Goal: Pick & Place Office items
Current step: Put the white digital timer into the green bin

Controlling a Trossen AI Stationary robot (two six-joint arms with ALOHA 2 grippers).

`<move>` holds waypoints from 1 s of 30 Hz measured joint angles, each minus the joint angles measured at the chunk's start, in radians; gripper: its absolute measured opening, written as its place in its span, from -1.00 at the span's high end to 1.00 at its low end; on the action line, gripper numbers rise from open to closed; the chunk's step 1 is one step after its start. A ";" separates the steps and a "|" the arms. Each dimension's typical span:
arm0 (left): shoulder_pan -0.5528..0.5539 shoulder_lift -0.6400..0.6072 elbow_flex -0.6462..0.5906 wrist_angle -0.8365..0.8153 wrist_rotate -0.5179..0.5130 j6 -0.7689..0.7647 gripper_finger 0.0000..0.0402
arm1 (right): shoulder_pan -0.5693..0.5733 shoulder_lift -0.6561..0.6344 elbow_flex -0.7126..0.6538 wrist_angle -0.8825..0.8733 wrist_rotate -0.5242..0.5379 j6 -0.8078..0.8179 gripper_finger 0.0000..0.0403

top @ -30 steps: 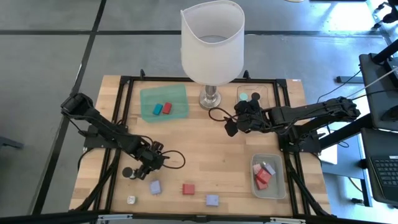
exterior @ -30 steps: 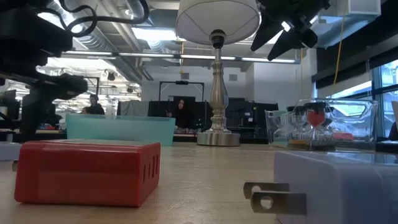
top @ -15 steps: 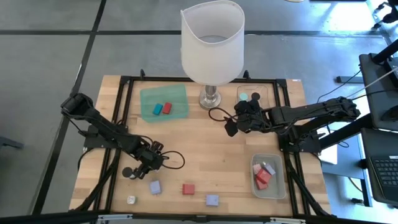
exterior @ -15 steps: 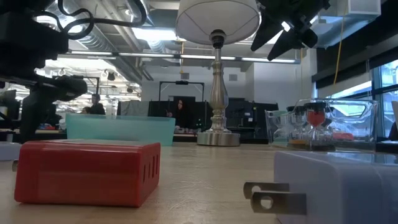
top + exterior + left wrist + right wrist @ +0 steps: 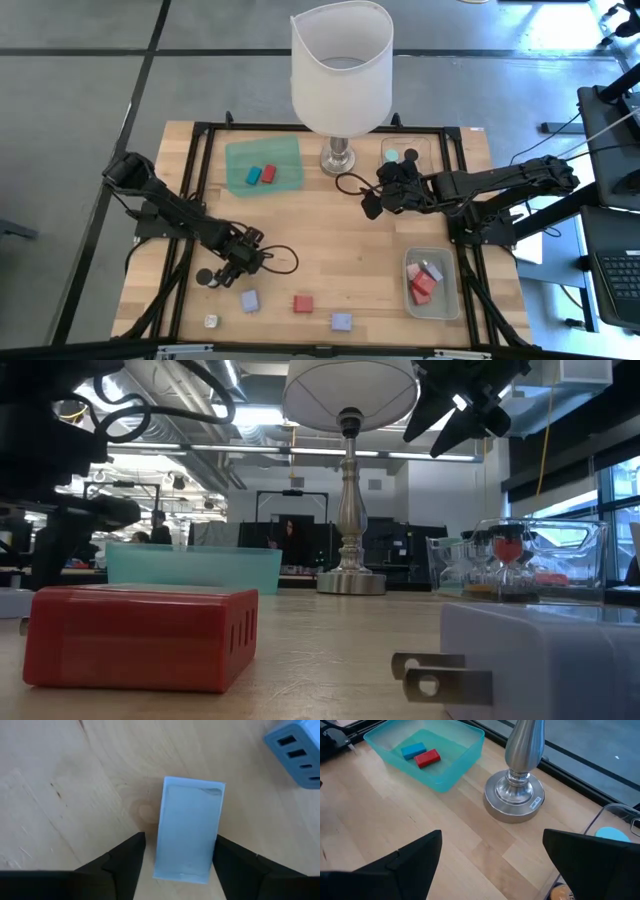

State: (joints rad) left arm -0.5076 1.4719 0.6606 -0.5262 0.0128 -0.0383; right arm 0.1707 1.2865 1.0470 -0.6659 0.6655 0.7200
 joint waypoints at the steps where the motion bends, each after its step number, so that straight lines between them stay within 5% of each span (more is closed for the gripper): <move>1: 0.000 -0.002 -0.001 0.000 0.000 0.000 -0.05 | 0.000 0.000 0.000 0.000 0.000 0.000 -0.74; 6: 0.001 -0.003 -0.001 -0.001 -0.007 -0.002 0.25 | 0.000 0.000 0.000 0.000 0.000 0.000 -0.74; 11: 0.026 -0.005 0.020 -0.042 -0.010 -0.055 0.25 | 0.000 0.000 0.000 0.000 0.000 0.000 -0.74; 17: 0.104 -0.088 0.089 -0.166 -0.141 -0.074 0.25 | 0.000 0.000 0.000 0.000 0.000 0.005 -0.74; 23: 0.248 -0.230 0.171 -0.200 -0.346 -0.041 0.24 | 0.000 0.000 0.000 0.000 0.000 0.031 -0.74; 30: 0.507 -0.384 0.219 -0.183 -0.430 0.016 0.23 | 0.000 0.000 0.000 0.001 0.000 0.057 -0.74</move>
State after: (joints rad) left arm -0.0006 1.0883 0.8799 -0.7088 -0.4168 -0.0226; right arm 0.1707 1.2865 1.0470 -0.6649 0.6655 0.7773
